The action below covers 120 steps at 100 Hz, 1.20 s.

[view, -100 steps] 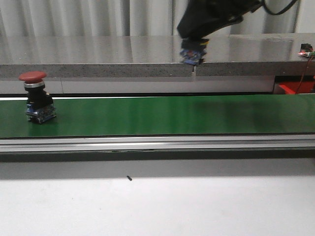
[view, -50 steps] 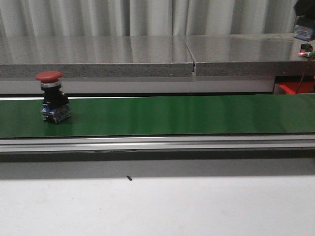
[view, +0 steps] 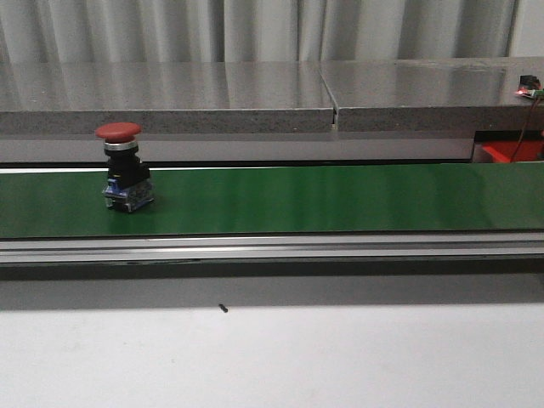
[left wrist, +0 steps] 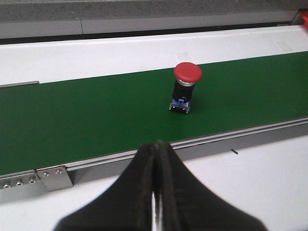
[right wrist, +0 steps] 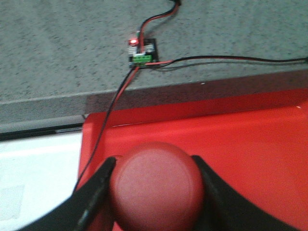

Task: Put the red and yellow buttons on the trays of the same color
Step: 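Lower the red button into the red tray, open right gripper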

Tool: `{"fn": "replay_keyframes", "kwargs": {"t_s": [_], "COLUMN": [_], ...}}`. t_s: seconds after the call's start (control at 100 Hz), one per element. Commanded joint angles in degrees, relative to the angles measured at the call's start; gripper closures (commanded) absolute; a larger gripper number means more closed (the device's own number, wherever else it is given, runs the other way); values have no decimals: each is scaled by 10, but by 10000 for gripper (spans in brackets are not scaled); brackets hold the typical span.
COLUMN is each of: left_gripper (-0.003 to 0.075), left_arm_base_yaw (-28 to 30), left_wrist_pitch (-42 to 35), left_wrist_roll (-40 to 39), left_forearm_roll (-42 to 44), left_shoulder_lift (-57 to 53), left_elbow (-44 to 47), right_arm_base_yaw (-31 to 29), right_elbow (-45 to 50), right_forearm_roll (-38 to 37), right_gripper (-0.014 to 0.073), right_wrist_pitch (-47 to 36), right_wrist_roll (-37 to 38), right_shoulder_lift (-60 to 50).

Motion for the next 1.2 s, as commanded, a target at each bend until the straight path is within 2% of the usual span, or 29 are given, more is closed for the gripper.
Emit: {"fn": "replay_keyframes", "kwargs": {"t_s": [0.0, 0.47, 0.78, 1.19], "left_gripper": [741, 741, 741, 741], "left_arm_base_yaw": [-4, -4, -4, -4], "left_wrist_pitch": [-31, -31, -31, -31], "left_wrist_roll": [-4, -4, -4, -4], "left_forearm_roll": [-14, -14, -14, -14], "left_shoulder_lift": [0, 0, 0, 0], "left_elbow": [-15, -15, -15, -15], "right_arm_base_yaw": [-4, -4, -18, -49], "right_elbow": [-19, -102, -106, -106], "right_forearm_roll": [20, 51, 60, 68], "right_gripper": [470, 470, 470, 467], "right_wrist_pitch": [-57, -5, -35, -17], "right_wrist_roll": [-5, -5, -5, -5], "right_shoulder_lift": [-10, 115, 150, 176]}}
